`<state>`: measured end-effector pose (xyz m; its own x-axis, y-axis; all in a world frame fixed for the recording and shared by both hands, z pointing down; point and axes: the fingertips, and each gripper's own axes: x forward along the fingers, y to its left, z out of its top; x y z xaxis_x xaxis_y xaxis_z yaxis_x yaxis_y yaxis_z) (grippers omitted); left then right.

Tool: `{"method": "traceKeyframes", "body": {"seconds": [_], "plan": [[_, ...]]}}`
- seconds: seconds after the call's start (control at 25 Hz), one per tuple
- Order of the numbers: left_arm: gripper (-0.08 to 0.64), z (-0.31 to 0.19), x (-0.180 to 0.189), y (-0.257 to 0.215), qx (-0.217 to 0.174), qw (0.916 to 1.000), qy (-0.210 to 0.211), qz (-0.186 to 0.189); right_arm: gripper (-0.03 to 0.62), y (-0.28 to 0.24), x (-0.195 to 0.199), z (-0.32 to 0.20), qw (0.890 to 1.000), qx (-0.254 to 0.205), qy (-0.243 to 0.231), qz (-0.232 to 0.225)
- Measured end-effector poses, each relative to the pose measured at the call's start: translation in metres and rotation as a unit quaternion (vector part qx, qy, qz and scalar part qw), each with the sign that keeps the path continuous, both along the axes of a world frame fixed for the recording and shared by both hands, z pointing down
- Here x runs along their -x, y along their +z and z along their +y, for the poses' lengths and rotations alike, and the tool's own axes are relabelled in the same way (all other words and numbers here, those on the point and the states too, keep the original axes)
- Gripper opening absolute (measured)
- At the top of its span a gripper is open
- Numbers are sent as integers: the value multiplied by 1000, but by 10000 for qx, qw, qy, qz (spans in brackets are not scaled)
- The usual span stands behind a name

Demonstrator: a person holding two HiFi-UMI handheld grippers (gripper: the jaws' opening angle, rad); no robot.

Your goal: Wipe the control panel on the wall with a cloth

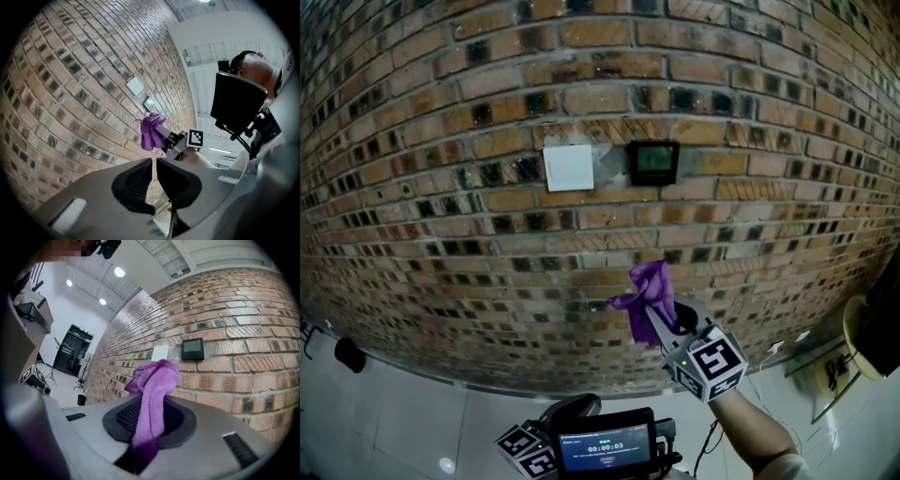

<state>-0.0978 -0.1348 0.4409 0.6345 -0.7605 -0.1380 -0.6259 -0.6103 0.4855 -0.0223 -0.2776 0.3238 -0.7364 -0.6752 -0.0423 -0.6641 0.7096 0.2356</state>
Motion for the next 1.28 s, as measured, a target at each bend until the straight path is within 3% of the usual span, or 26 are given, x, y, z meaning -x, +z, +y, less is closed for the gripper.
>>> {"method": "traceKeyframes", "body": {"seconds": [0.28, 0.64, 1.0, 1.28], "plan": [[32, -1, 5, -3, -30, 10000, -78, -15, 83, -50, 21, -33, 9973, -712, 9, 158], [32, 0, 14, -5, -66, 9997, -220, 15, 83, -115, 54, -75, 9917, -1260, 35, 252], [32, -1, 13, -10, -136, 9996, -234, -47, 83, -174, 81, -110, 9885, -1489, 131, -216], [32, 0, 18, -13, -201, 9992, -341, -73, 83, -179, 102, -127, 9887, -1492, 159, -60]]}}
